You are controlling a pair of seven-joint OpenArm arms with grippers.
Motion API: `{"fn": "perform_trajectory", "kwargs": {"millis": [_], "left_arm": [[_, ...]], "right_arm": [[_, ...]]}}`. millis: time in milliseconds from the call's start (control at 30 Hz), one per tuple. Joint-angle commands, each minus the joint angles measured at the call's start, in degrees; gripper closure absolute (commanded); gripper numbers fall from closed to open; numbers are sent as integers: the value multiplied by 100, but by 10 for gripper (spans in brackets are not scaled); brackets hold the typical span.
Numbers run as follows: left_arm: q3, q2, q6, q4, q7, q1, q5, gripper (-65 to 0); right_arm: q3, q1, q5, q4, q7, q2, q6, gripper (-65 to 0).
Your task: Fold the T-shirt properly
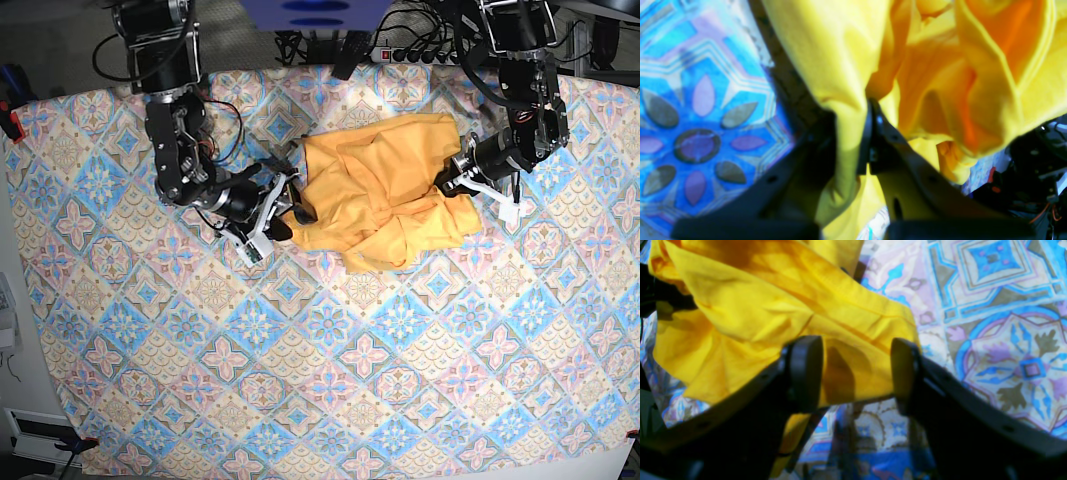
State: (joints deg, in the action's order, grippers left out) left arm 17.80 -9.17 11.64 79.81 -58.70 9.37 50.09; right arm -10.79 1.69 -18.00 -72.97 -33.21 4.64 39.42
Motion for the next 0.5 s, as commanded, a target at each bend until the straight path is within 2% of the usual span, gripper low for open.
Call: {"fn": "perform_trajectory", "kwargs": {"millis": [0,300,467], "left_arm": [[9,-28,45,76,37,-62,104,0],[9,-19,45,76,37,-62,95,0],[9,-19,45,76,37,-62,95,0]], "right_arm": [[-25,99,-112,-118,134,6,58,-354],[-763,486,-112,-57,134,6,58,-354],[-1141,688,-112,400,134,6,58,-351]]}}
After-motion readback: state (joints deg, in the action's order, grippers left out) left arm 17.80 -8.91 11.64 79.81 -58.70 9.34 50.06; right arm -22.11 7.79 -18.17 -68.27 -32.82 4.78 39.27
